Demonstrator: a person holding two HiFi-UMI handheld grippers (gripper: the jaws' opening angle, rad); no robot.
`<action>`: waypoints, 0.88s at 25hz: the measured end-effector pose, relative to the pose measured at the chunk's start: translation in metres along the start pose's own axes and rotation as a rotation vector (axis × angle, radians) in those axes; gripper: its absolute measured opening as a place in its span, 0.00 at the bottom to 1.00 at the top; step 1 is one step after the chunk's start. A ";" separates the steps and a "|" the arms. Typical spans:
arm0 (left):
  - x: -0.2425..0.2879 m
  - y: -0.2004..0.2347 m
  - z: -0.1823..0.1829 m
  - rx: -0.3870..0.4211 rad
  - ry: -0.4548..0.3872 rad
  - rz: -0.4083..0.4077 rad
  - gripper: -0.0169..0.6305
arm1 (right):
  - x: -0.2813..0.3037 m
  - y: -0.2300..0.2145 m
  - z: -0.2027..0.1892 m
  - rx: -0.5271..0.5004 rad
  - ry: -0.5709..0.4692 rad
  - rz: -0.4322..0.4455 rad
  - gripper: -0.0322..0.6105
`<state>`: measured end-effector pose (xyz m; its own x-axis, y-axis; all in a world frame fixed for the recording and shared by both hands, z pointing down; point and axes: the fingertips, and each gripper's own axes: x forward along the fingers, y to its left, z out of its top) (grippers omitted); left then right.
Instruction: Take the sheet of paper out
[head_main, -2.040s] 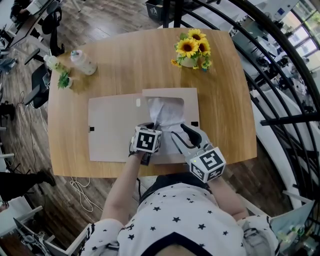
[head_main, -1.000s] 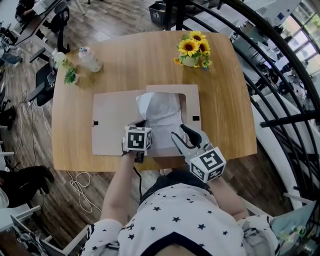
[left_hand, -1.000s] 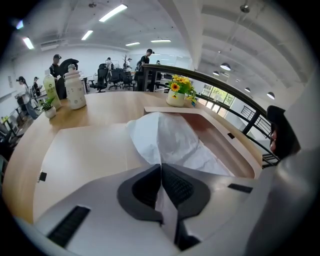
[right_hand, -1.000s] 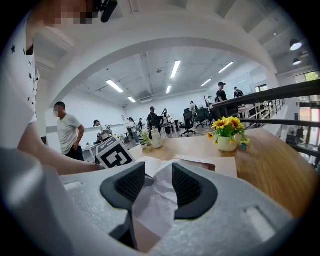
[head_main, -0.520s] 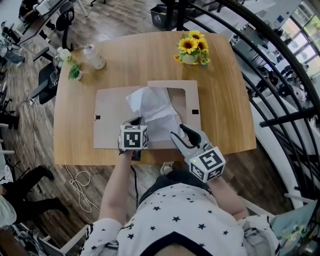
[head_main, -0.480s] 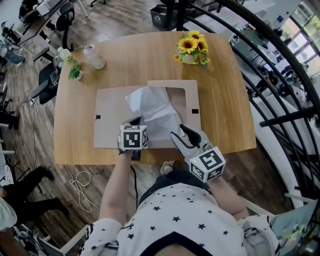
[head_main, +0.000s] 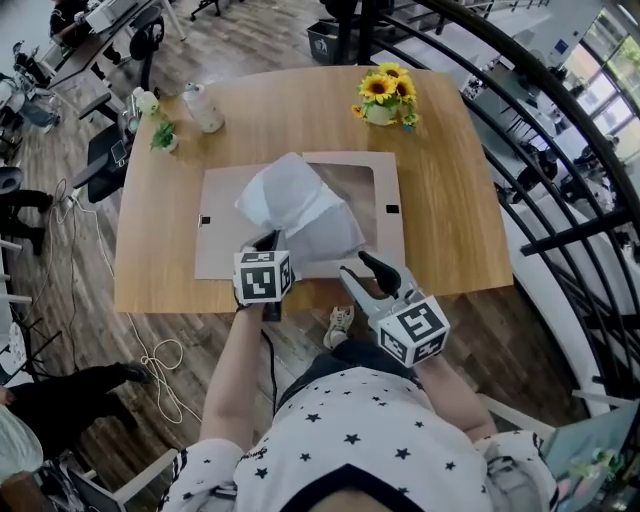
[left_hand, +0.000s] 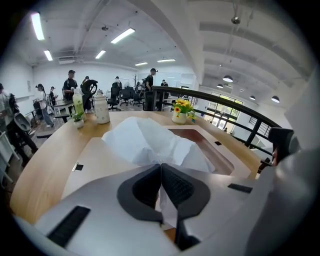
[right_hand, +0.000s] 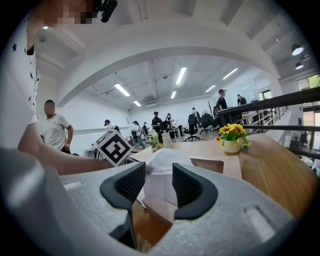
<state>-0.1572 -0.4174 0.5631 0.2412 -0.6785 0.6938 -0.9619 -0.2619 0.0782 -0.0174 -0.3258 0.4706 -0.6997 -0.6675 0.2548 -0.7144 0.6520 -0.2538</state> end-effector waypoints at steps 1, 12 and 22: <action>-0.006 -0.001 -0.001 -0.002 -0.010 0.000 0.04 | -0.003 0.005 -0.001 -0.002 -0.003 0.003 0.29; -0.073 -0.015 -0.019 -0.032 -0.132 -0.005 0.04 | -0.038 0.056 -0.013 -0.035 -0.041 0.019 0.29; -0.139 -0.050 -0.050 -0.026 -0.224 -0.024 0.04 | -0.096 0.101 -0.034 -0.066 -0.075 -0.019 0.29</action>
<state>-0.1496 -0.2756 0.4984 0.2842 -0.8084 0.5155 -0.9578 -0.2641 0.1138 -0.0231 -0.1834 0.4527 -0.6854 -0.7037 0.1874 -0.7282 0.6596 -0.1864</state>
